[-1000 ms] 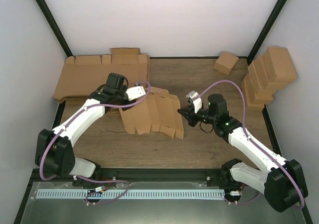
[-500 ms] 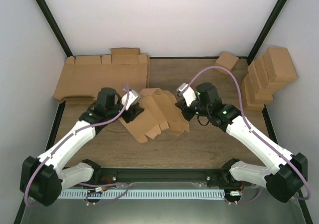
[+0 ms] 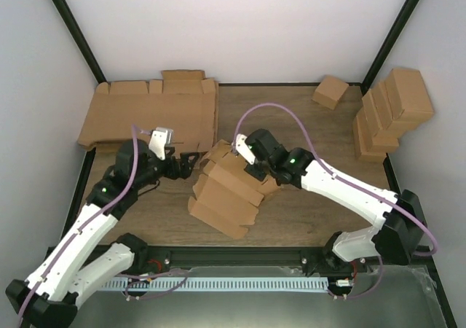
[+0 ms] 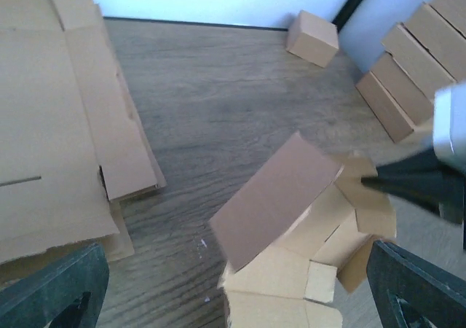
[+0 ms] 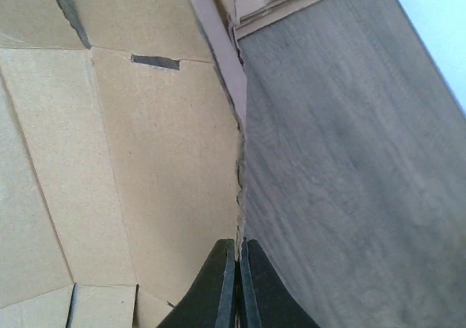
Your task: Fold the paper box
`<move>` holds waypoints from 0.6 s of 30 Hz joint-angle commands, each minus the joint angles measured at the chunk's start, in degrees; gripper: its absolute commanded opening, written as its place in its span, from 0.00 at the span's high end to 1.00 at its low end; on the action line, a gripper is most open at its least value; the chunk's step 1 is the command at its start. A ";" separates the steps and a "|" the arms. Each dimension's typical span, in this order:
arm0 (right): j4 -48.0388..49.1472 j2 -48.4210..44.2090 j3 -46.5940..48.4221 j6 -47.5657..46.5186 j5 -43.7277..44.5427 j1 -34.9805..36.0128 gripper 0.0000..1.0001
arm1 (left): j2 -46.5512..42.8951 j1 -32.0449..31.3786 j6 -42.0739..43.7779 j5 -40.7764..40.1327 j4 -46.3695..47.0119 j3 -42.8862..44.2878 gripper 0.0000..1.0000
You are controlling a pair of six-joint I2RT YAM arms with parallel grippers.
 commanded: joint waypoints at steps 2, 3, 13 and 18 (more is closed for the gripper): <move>3.98 1.84 1.98 -12.24 12.60 6.91 0.99 | 8.62 2.49 -13.11 -1.14 -8.42 7.11 0.00; 5.47 2.19 1.33 -13.60 13.52 7.95 0.99 | 10.34 4.00 -14.74 1.29 -8.18 7.86 0.00; 20.52 1.59 -10.61 -22.77 18.79 18.56 0.99 | 19.52 11.89 -18.90 25.62 6.99 -1.50 0.00; 24.66 3.10 -14.08 -22.86 21.31 21.77 0.96 | 21.06 10.48 -19.83 31.06 12.35 -6.16 0.00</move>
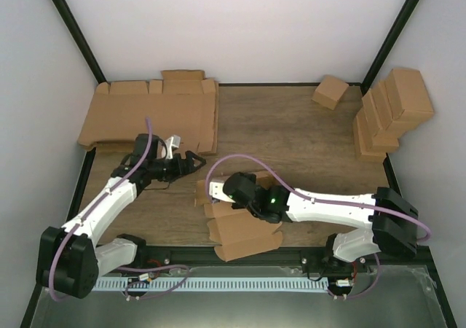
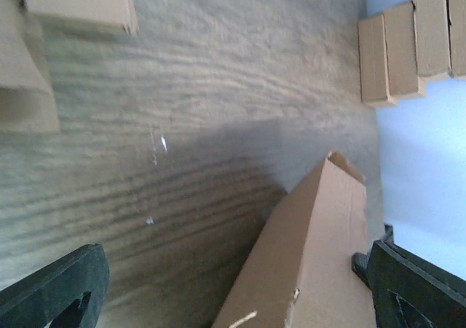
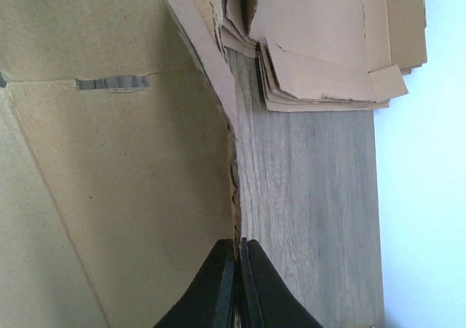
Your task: Fold the paper box
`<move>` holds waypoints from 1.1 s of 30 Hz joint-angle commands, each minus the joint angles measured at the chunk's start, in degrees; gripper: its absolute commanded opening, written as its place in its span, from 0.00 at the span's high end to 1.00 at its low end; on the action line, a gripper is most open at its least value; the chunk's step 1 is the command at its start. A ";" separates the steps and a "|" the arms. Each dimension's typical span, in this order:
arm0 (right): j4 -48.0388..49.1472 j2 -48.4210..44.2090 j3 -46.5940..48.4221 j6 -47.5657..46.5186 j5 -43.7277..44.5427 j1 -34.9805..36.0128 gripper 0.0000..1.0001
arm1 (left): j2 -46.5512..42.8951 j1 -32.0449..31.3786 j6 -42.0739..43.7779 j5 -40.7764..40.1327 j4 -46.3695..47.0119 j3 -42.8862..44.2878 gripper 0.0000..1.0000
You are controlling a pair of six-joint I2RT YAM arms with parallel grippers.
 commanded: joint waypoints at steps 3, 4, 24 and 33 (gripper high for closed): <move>7.97 0.30 -2.46 0.92 1.89 2.14 0.95 | 1.83 -3.45 -0.67 8.58 9.00 -3.31 0.00; 8.38 -0.09 -2.75 1.89 1.15 2.22 0.94 | 3.04 -4.52 -0.51 9.25 9.87 -3.47 0.00; -2.51 -24.08 -7.59 52.64 -11.31 -0.86 0.25 | 19.31 -11.86 11.19 9.51 6.95 4.02 0.09; -21.22 -16.04 -5.98 86.44 -28.65 -1.27 0.51 | 18.93 -11.90 11.69 4.98 7.77 5.70 0.15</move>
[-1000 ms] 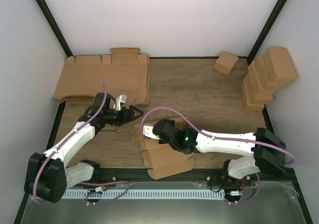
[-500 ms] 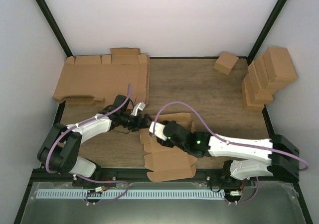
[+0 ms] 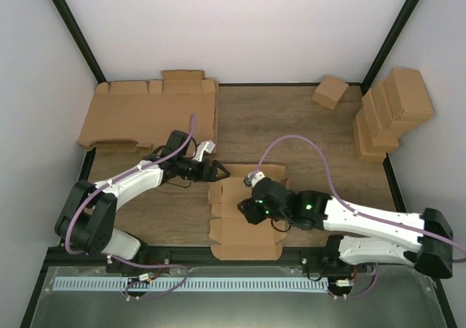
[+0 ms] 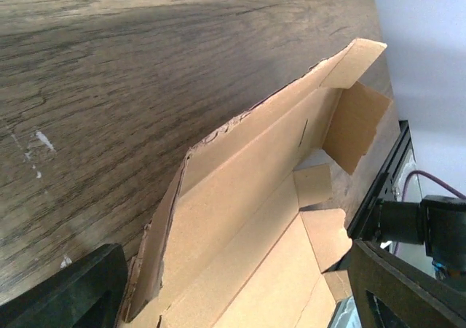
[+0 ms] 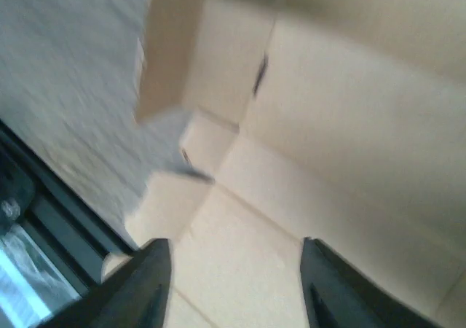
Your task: Fold the paper box
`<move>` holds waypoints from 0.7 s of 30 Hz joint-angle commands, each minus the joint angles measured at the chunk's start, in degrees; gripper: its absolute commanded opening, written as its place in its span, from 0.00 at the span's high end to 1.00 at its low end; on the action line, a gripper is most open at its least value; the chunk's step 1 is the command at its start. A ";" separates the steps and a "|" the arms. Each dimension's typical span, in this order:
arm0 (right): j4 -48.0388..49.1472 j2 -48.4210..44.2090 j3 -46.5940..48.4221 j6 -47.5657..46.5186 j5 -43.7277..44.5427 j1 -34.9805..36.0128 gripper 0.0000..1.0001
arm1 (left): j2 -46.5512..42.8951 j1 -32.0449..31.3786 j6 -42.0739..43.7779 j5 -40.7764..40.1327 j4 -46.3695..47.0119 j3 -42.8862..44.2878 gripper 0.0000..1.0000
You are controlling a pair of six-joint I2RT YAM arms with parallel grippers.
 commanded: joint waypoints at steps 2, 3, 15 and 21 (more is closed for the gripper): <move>-12.15 8.07 0.29 22.18 -10.70 -0.34 0.74 | -0.35 -0.26 0.54 -2.26 2.33 -0.21 0.19; -12.05 8.88 -1.19 23.71 -11.18 -0.34 0.85 | -0.38 -0.27 0.25 -2.15 2.97 -0.69 0.20; -3.65 5.64 -14.71 27.60 -15.85 -4.05 0.99 | -3.31 -0.27 7.10 -17.38 -4.43 5.10 0.02; -3.36 5.59 -16.73 27.17 -15.92 -4.82 0.99 | 2.82 -1.41 17.85 -13.82 -5.83 12.95 0.05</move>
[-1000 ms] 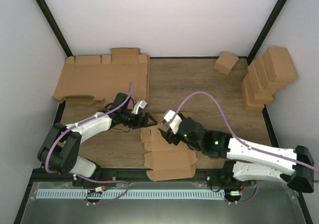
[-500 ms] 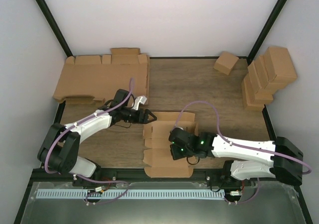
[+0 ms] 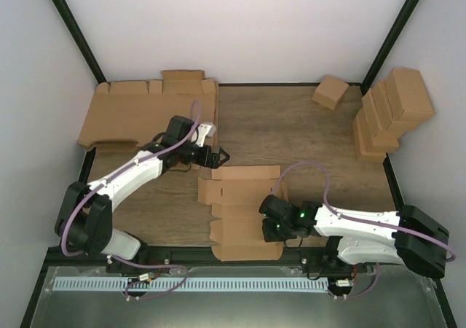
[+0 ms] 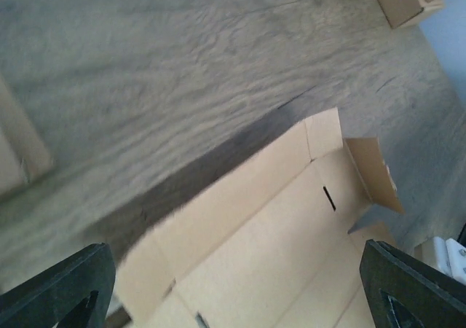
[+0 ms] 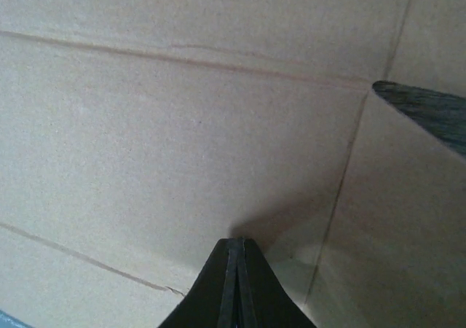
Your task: Fold the paper box
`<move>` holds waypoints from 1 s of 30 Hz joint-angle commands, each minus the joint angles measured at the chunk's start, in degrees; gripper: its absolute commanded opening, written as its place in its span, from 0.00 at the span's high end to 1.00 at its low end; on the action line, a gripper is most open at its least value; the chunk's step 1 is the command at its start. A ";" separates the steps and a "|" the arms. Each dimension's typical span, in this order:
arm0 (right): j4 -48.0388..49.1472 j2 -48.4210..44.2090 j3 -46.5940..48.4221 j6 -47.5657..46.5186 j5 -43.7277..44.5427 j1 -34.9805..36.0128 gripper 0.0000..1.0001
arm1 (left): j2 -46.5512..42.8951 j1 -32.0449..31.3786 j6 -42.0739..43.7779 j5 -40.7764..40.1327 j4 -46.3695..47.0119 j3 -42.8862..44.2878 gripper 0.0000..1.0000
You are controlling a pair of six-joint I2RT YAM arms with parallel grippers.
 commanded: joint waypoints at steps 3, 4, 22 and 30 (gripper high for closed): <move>0.78 -0.54 -0.67 0.31 -0.60 -0.97 0.99 | 10.39 -2.79 12.99 1.95 -3.09 10.15 0.07; 0.64 -0.40 -0.75 0.07 -0.62 -1.11 0.99 | 12.79 -3.26 13.99 1.89 -4.31 12.04 0.08; -0.41 -0.36 -0.99 -2.01 0.79 -1.67 0.99 | 36.29 -5.83 23.87 10.19 -16.81 30.47 0.21; -0.09 1.15 0.06 -2.96 1.08 -1.70 0.99 | 36.71 -7.34 25.25 10.58 -19.05 29.91 0.35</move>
